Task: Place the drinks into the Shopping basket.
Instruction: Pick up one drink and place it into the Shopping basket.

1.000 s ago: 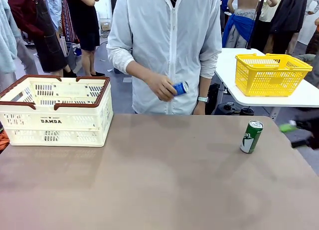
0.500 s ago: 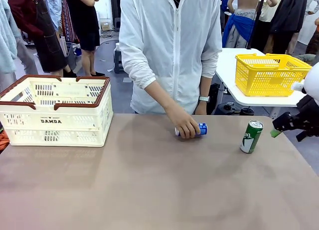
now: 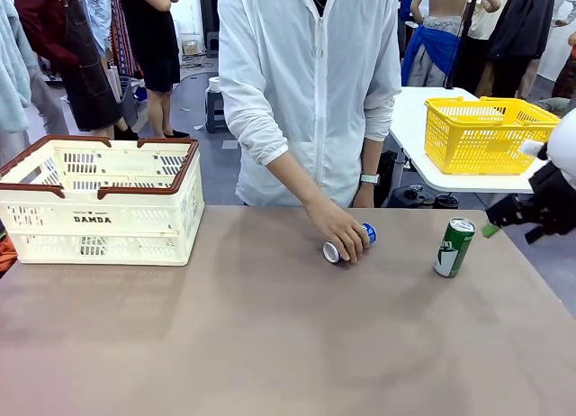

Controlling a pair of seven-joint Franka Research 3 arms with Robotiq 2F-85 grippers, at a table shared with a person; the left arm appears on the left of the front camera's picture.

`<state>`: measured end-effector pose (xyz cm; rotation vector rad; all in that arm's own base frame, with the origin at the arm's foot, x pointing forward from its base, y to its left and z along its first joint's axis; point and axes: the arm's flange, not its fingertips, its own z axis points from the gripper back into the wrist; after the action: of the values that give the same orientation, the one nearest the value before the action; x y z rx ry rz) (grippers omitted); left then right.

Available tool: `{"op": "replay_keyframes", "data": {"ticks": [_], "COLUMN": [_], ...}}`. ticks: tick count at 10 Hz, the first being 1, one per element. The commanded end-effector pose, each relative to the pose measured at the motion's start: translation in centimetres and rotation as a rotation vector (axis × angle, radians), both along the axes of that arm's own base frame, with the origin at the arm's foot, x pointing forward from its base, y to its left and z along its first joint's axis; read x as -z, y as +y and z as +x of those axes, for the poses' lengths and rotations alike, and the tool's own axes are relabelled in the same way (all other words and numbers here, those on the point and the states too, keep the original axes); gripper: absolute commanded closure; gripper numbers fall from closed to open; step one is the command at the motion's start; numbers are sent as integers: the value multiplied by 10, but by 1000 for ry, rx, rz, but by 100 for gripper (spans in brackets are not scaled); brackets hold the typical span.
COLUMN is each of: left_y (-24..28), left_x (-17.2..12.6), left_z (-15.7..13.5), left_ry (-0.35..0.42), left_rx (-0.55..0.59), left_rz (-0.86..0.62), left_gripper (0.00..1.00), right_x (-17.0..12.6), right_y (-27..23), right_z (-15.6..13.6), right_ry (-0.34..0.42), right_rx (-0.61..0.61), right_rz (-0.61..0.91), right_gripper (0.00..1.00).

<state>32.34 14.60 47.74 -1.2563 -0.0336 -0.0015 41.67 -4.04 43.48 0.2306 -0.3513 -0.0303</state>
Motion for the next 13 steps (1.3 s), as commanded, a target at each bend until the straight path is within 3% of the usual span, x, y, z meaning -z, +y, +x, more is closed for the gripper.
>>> {"op": "replay_keyframes", "data": {"ticks": [1,5,7,13], "left_y": [-1,-1,-1,-1], "left_x": [0,0,0,0], "left_z": [-1,-1,-1,-1], "left_ry": [0,0,0,0], "left_rx": [-11,-11,-11,-11], "left_rz": [0,0,0,0], "left_gripper": [0,0,0,0], "right_x": [-7,7,19,42], "right_y": [5,34,43,58], "right_z": [42,97,111,118], "right_ry": [-35,58,103,256], "right_rx": [-23,-53,-57,-68], "right_rz": [-17,-122,-149,-158], "right_gripper": [0,0,0,0]}}
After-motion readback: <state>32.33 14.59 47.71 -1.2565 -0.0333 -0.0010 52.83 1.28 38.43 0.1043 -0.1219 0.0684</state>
